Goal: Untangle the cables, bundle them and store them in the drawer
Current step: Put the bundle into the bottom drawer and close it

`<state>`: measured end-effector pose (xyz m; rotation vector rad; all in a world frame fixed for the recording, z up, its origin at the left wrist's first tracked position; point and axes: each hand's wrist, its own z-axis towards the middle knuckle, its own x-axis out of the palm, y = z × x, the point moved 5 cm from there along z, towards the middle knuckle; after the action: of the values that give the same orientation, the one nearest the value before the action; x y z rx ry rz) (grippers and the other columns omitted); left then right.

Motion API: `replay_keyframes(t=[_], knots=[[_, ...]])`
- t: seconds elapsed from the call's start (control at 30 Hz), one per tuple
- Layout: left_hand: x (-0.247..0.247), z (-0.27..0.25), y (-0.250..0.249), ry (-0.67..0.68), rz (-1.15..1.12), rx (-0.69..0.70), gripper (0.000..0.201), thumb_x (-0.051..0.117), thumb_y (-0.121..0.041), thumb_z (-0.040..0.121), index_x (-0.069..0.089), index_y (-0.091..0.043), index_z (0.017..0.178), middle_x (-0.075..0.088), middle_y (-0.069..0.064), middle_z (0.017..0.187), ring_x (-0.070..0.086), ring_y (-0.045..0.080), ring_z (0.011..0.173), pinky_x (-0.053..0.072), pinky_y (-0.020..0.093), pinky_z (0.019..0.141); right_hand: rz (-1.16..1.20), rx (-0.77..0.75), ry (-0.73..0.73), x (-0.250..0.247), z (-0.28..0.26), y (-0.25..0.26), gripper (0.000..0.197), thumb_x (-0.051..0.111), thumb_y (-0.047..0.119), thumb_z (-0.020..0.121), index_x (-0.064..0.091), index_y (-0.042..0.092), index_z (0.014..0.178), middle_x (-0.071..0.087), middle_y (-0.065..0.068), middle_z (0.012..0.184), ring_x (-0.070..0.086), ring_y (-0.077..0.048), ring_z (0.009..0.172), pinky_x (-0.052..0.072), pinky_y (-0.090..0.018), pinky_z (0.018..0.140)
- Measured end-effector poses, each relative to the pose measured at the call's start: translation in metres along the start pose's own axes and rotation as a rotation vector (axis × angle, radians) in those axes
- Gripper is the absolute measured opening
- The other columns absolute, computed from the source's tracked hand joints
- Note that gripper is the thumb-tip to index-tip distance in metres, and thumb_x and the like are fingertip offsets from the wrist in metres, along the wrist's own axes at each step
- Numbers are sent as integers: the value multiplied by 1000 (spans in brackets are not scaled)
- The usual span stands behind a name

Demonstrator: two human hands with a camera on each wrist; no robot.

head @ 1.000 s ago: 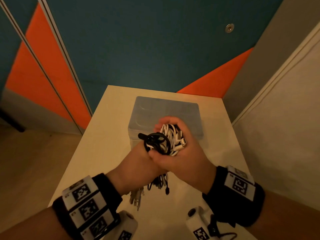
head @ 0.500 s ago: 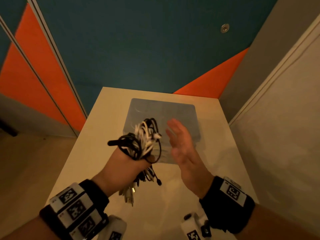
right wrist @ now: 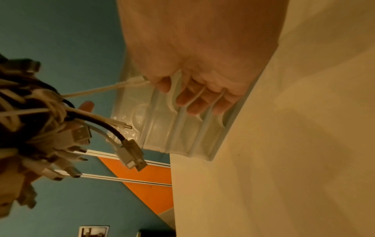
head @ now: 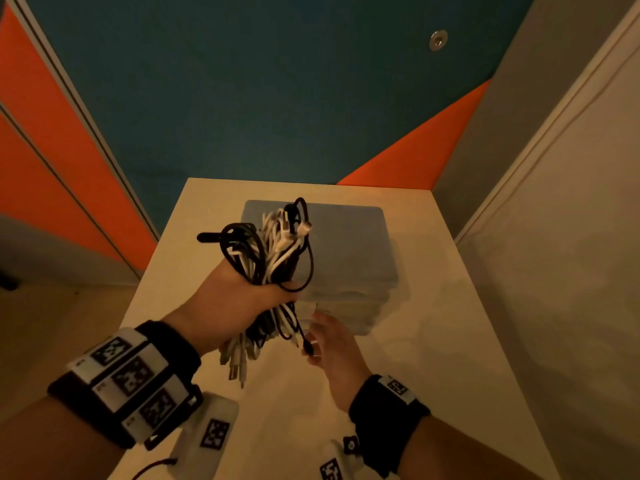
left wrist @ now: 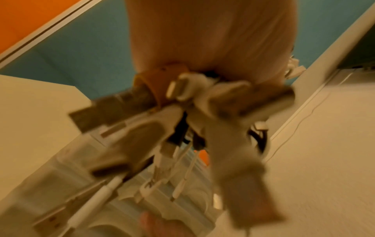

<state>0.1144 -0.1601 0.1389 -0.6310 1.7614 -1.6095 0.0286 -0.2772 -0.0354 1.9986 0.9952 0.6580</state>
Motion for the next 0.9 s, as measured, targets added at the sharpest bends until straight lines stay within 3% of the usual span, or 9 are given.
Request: replay_keyframes(t=[0.07,0.13,0.23,0.3,0.4,0.57,0.67,0.9], knots=[[1,7,6,-25,-91,-91,17,68,4,84,70,-13,80,72,3,72,70,16,70,57,26,65,83,-3,24,2,1,-2,24,55,21,96,57,19,119,61,-3,86,58,-18,68,44,-32,68],[1,15,12,-66,-163,-178,9,66,4,85,67,-4,79,70,11,71,69,22,65,56,30,62,179,1,63,2,1,-1,23,54,17,96,58,20,119,61,-3,85,56,-18,67,43,-34,69],[0,26,19,-120,-222,-252,13,65,1,86,68,-2,74,68,17,69,66,26,58,56,32,56,298,34,107,4,2,-4,22,54,15,97,59,24,116,63,-4,83,55,-19,65,42,-34,66],[-1,31,22,-121,-215,-268,16,65,0,85,70,-2,71,68,19,70,65,27,59,57,33,59,355,57,137,5,4,-6,21,55,16,97,60,24,116,60,-5,83,54,-19,65,42,-33,64],[0,36,26,-108,-191,-267,7,66,1,85,68,-1,79,67,20,74,66,29,64,59,37,63,424,104,175,6,7,-7,17,53,20,97,60,23,112,56,-2,77,51,-17,62,42,-32,64],[2,36,30,-113,-181,-269,5,67,0,85,68,-3,81,68,17,73,68,27,65,59,36,63,452,162,179,6,5,-12,5,55,27,94,57,23,92,44,2,65,43,-14,58,38,-32,66],[1,38,29,-129,-180,-272,5,67,-1,85,68,-2,81,69,16,73,68,27,63,59,35,62,431,203,190,3,-2,-23,6,58,26,94,57,22,97,43,2,63,44,-15,57,38,-33,67],[2,39,33,-150,-210,-270,3,66,-1,86,67,-2,83,67,17,75,67,26,63,59,36,65,417,319,268,-10,-31,-46,29,62,16,89,66,19,117,50,-3,69,49,-18,63,39,-35,69]])
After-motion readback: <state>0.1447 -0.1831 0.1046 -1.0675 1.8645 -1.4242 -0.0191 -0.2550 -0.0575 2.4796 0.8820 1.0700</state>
